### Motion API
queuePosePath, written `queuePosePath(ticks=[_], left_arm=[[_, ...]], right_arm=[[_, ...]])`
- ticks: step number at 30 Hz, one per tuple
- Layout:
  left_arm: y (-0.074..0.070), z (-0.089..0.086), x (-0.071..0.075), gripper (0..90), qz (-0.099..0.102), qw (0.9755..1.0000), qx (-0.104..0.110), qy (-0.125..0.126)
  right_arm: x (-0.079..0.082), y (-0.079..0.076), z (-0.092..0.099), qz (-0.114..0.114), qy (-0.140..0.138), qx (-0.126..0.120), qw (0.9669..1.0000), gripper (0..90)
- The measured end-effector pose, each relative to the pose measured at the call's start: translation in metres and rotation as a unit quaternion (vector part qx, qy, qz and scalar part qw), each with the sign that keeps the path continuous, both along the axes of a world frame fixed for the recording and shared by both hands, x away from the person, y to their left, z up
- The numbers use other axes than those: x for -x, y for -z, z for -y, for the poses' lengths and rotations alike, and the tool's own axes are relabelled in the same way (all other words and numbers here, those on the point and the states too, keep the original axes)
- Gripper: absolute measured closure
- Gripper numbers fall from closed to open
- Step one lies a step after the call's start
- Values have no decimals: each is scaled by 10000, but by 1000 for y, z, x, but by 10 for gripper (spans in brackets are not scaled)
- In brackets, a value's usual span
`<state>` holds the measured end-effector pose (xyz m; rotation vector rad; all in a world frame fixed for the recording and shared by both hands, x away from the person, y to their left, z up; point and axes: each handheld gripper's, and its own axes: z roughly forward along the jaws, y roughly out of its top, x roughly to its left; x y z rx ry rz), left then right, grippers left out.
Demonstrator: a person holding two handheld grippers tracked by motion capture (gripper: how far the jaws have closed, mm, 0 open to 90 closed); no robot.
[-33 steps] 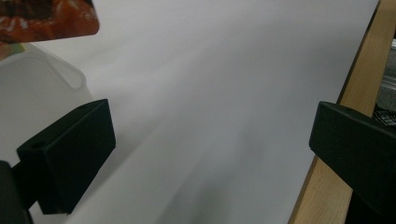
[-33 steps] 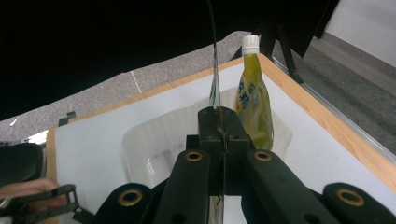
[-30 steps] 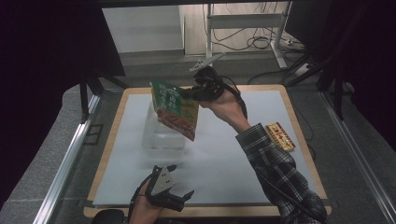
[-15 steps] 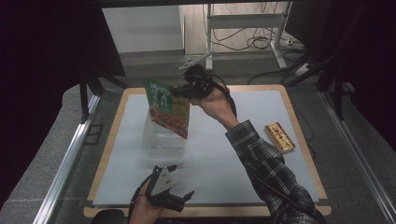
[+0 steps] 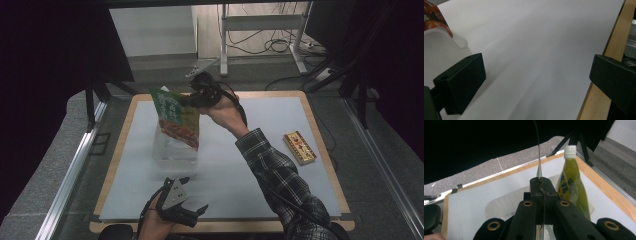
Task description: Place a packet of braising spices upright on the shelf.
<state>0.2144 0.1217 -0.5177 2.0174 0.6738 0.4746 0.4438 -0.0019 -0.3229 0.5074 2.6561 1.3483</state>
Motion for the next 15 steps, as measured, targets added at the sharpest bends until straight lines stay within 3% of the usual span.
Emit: queuePosePath(ticks=[5, 8, 11, 15], left_arm=[[0, 0, 0, 0, -4, 10000, 3, -6], [0, 0, 0, 0, 1, 10000, -6, -2], [0, 0, 0, 1, -2, 10000, -11, 1], [0, 0, 0, 0, 3, 10000, -52, 14]], right_arm=[[-3, 15, -6, -47, -13, 169, 9998, 895], [-5, 20, -8, -103, -55, 6, 9999, 894], [-5, 23, -12, -67, -42, 151, 9999, 894], [-8, 30, -13, -169, -27, 82, 9998, 894]])
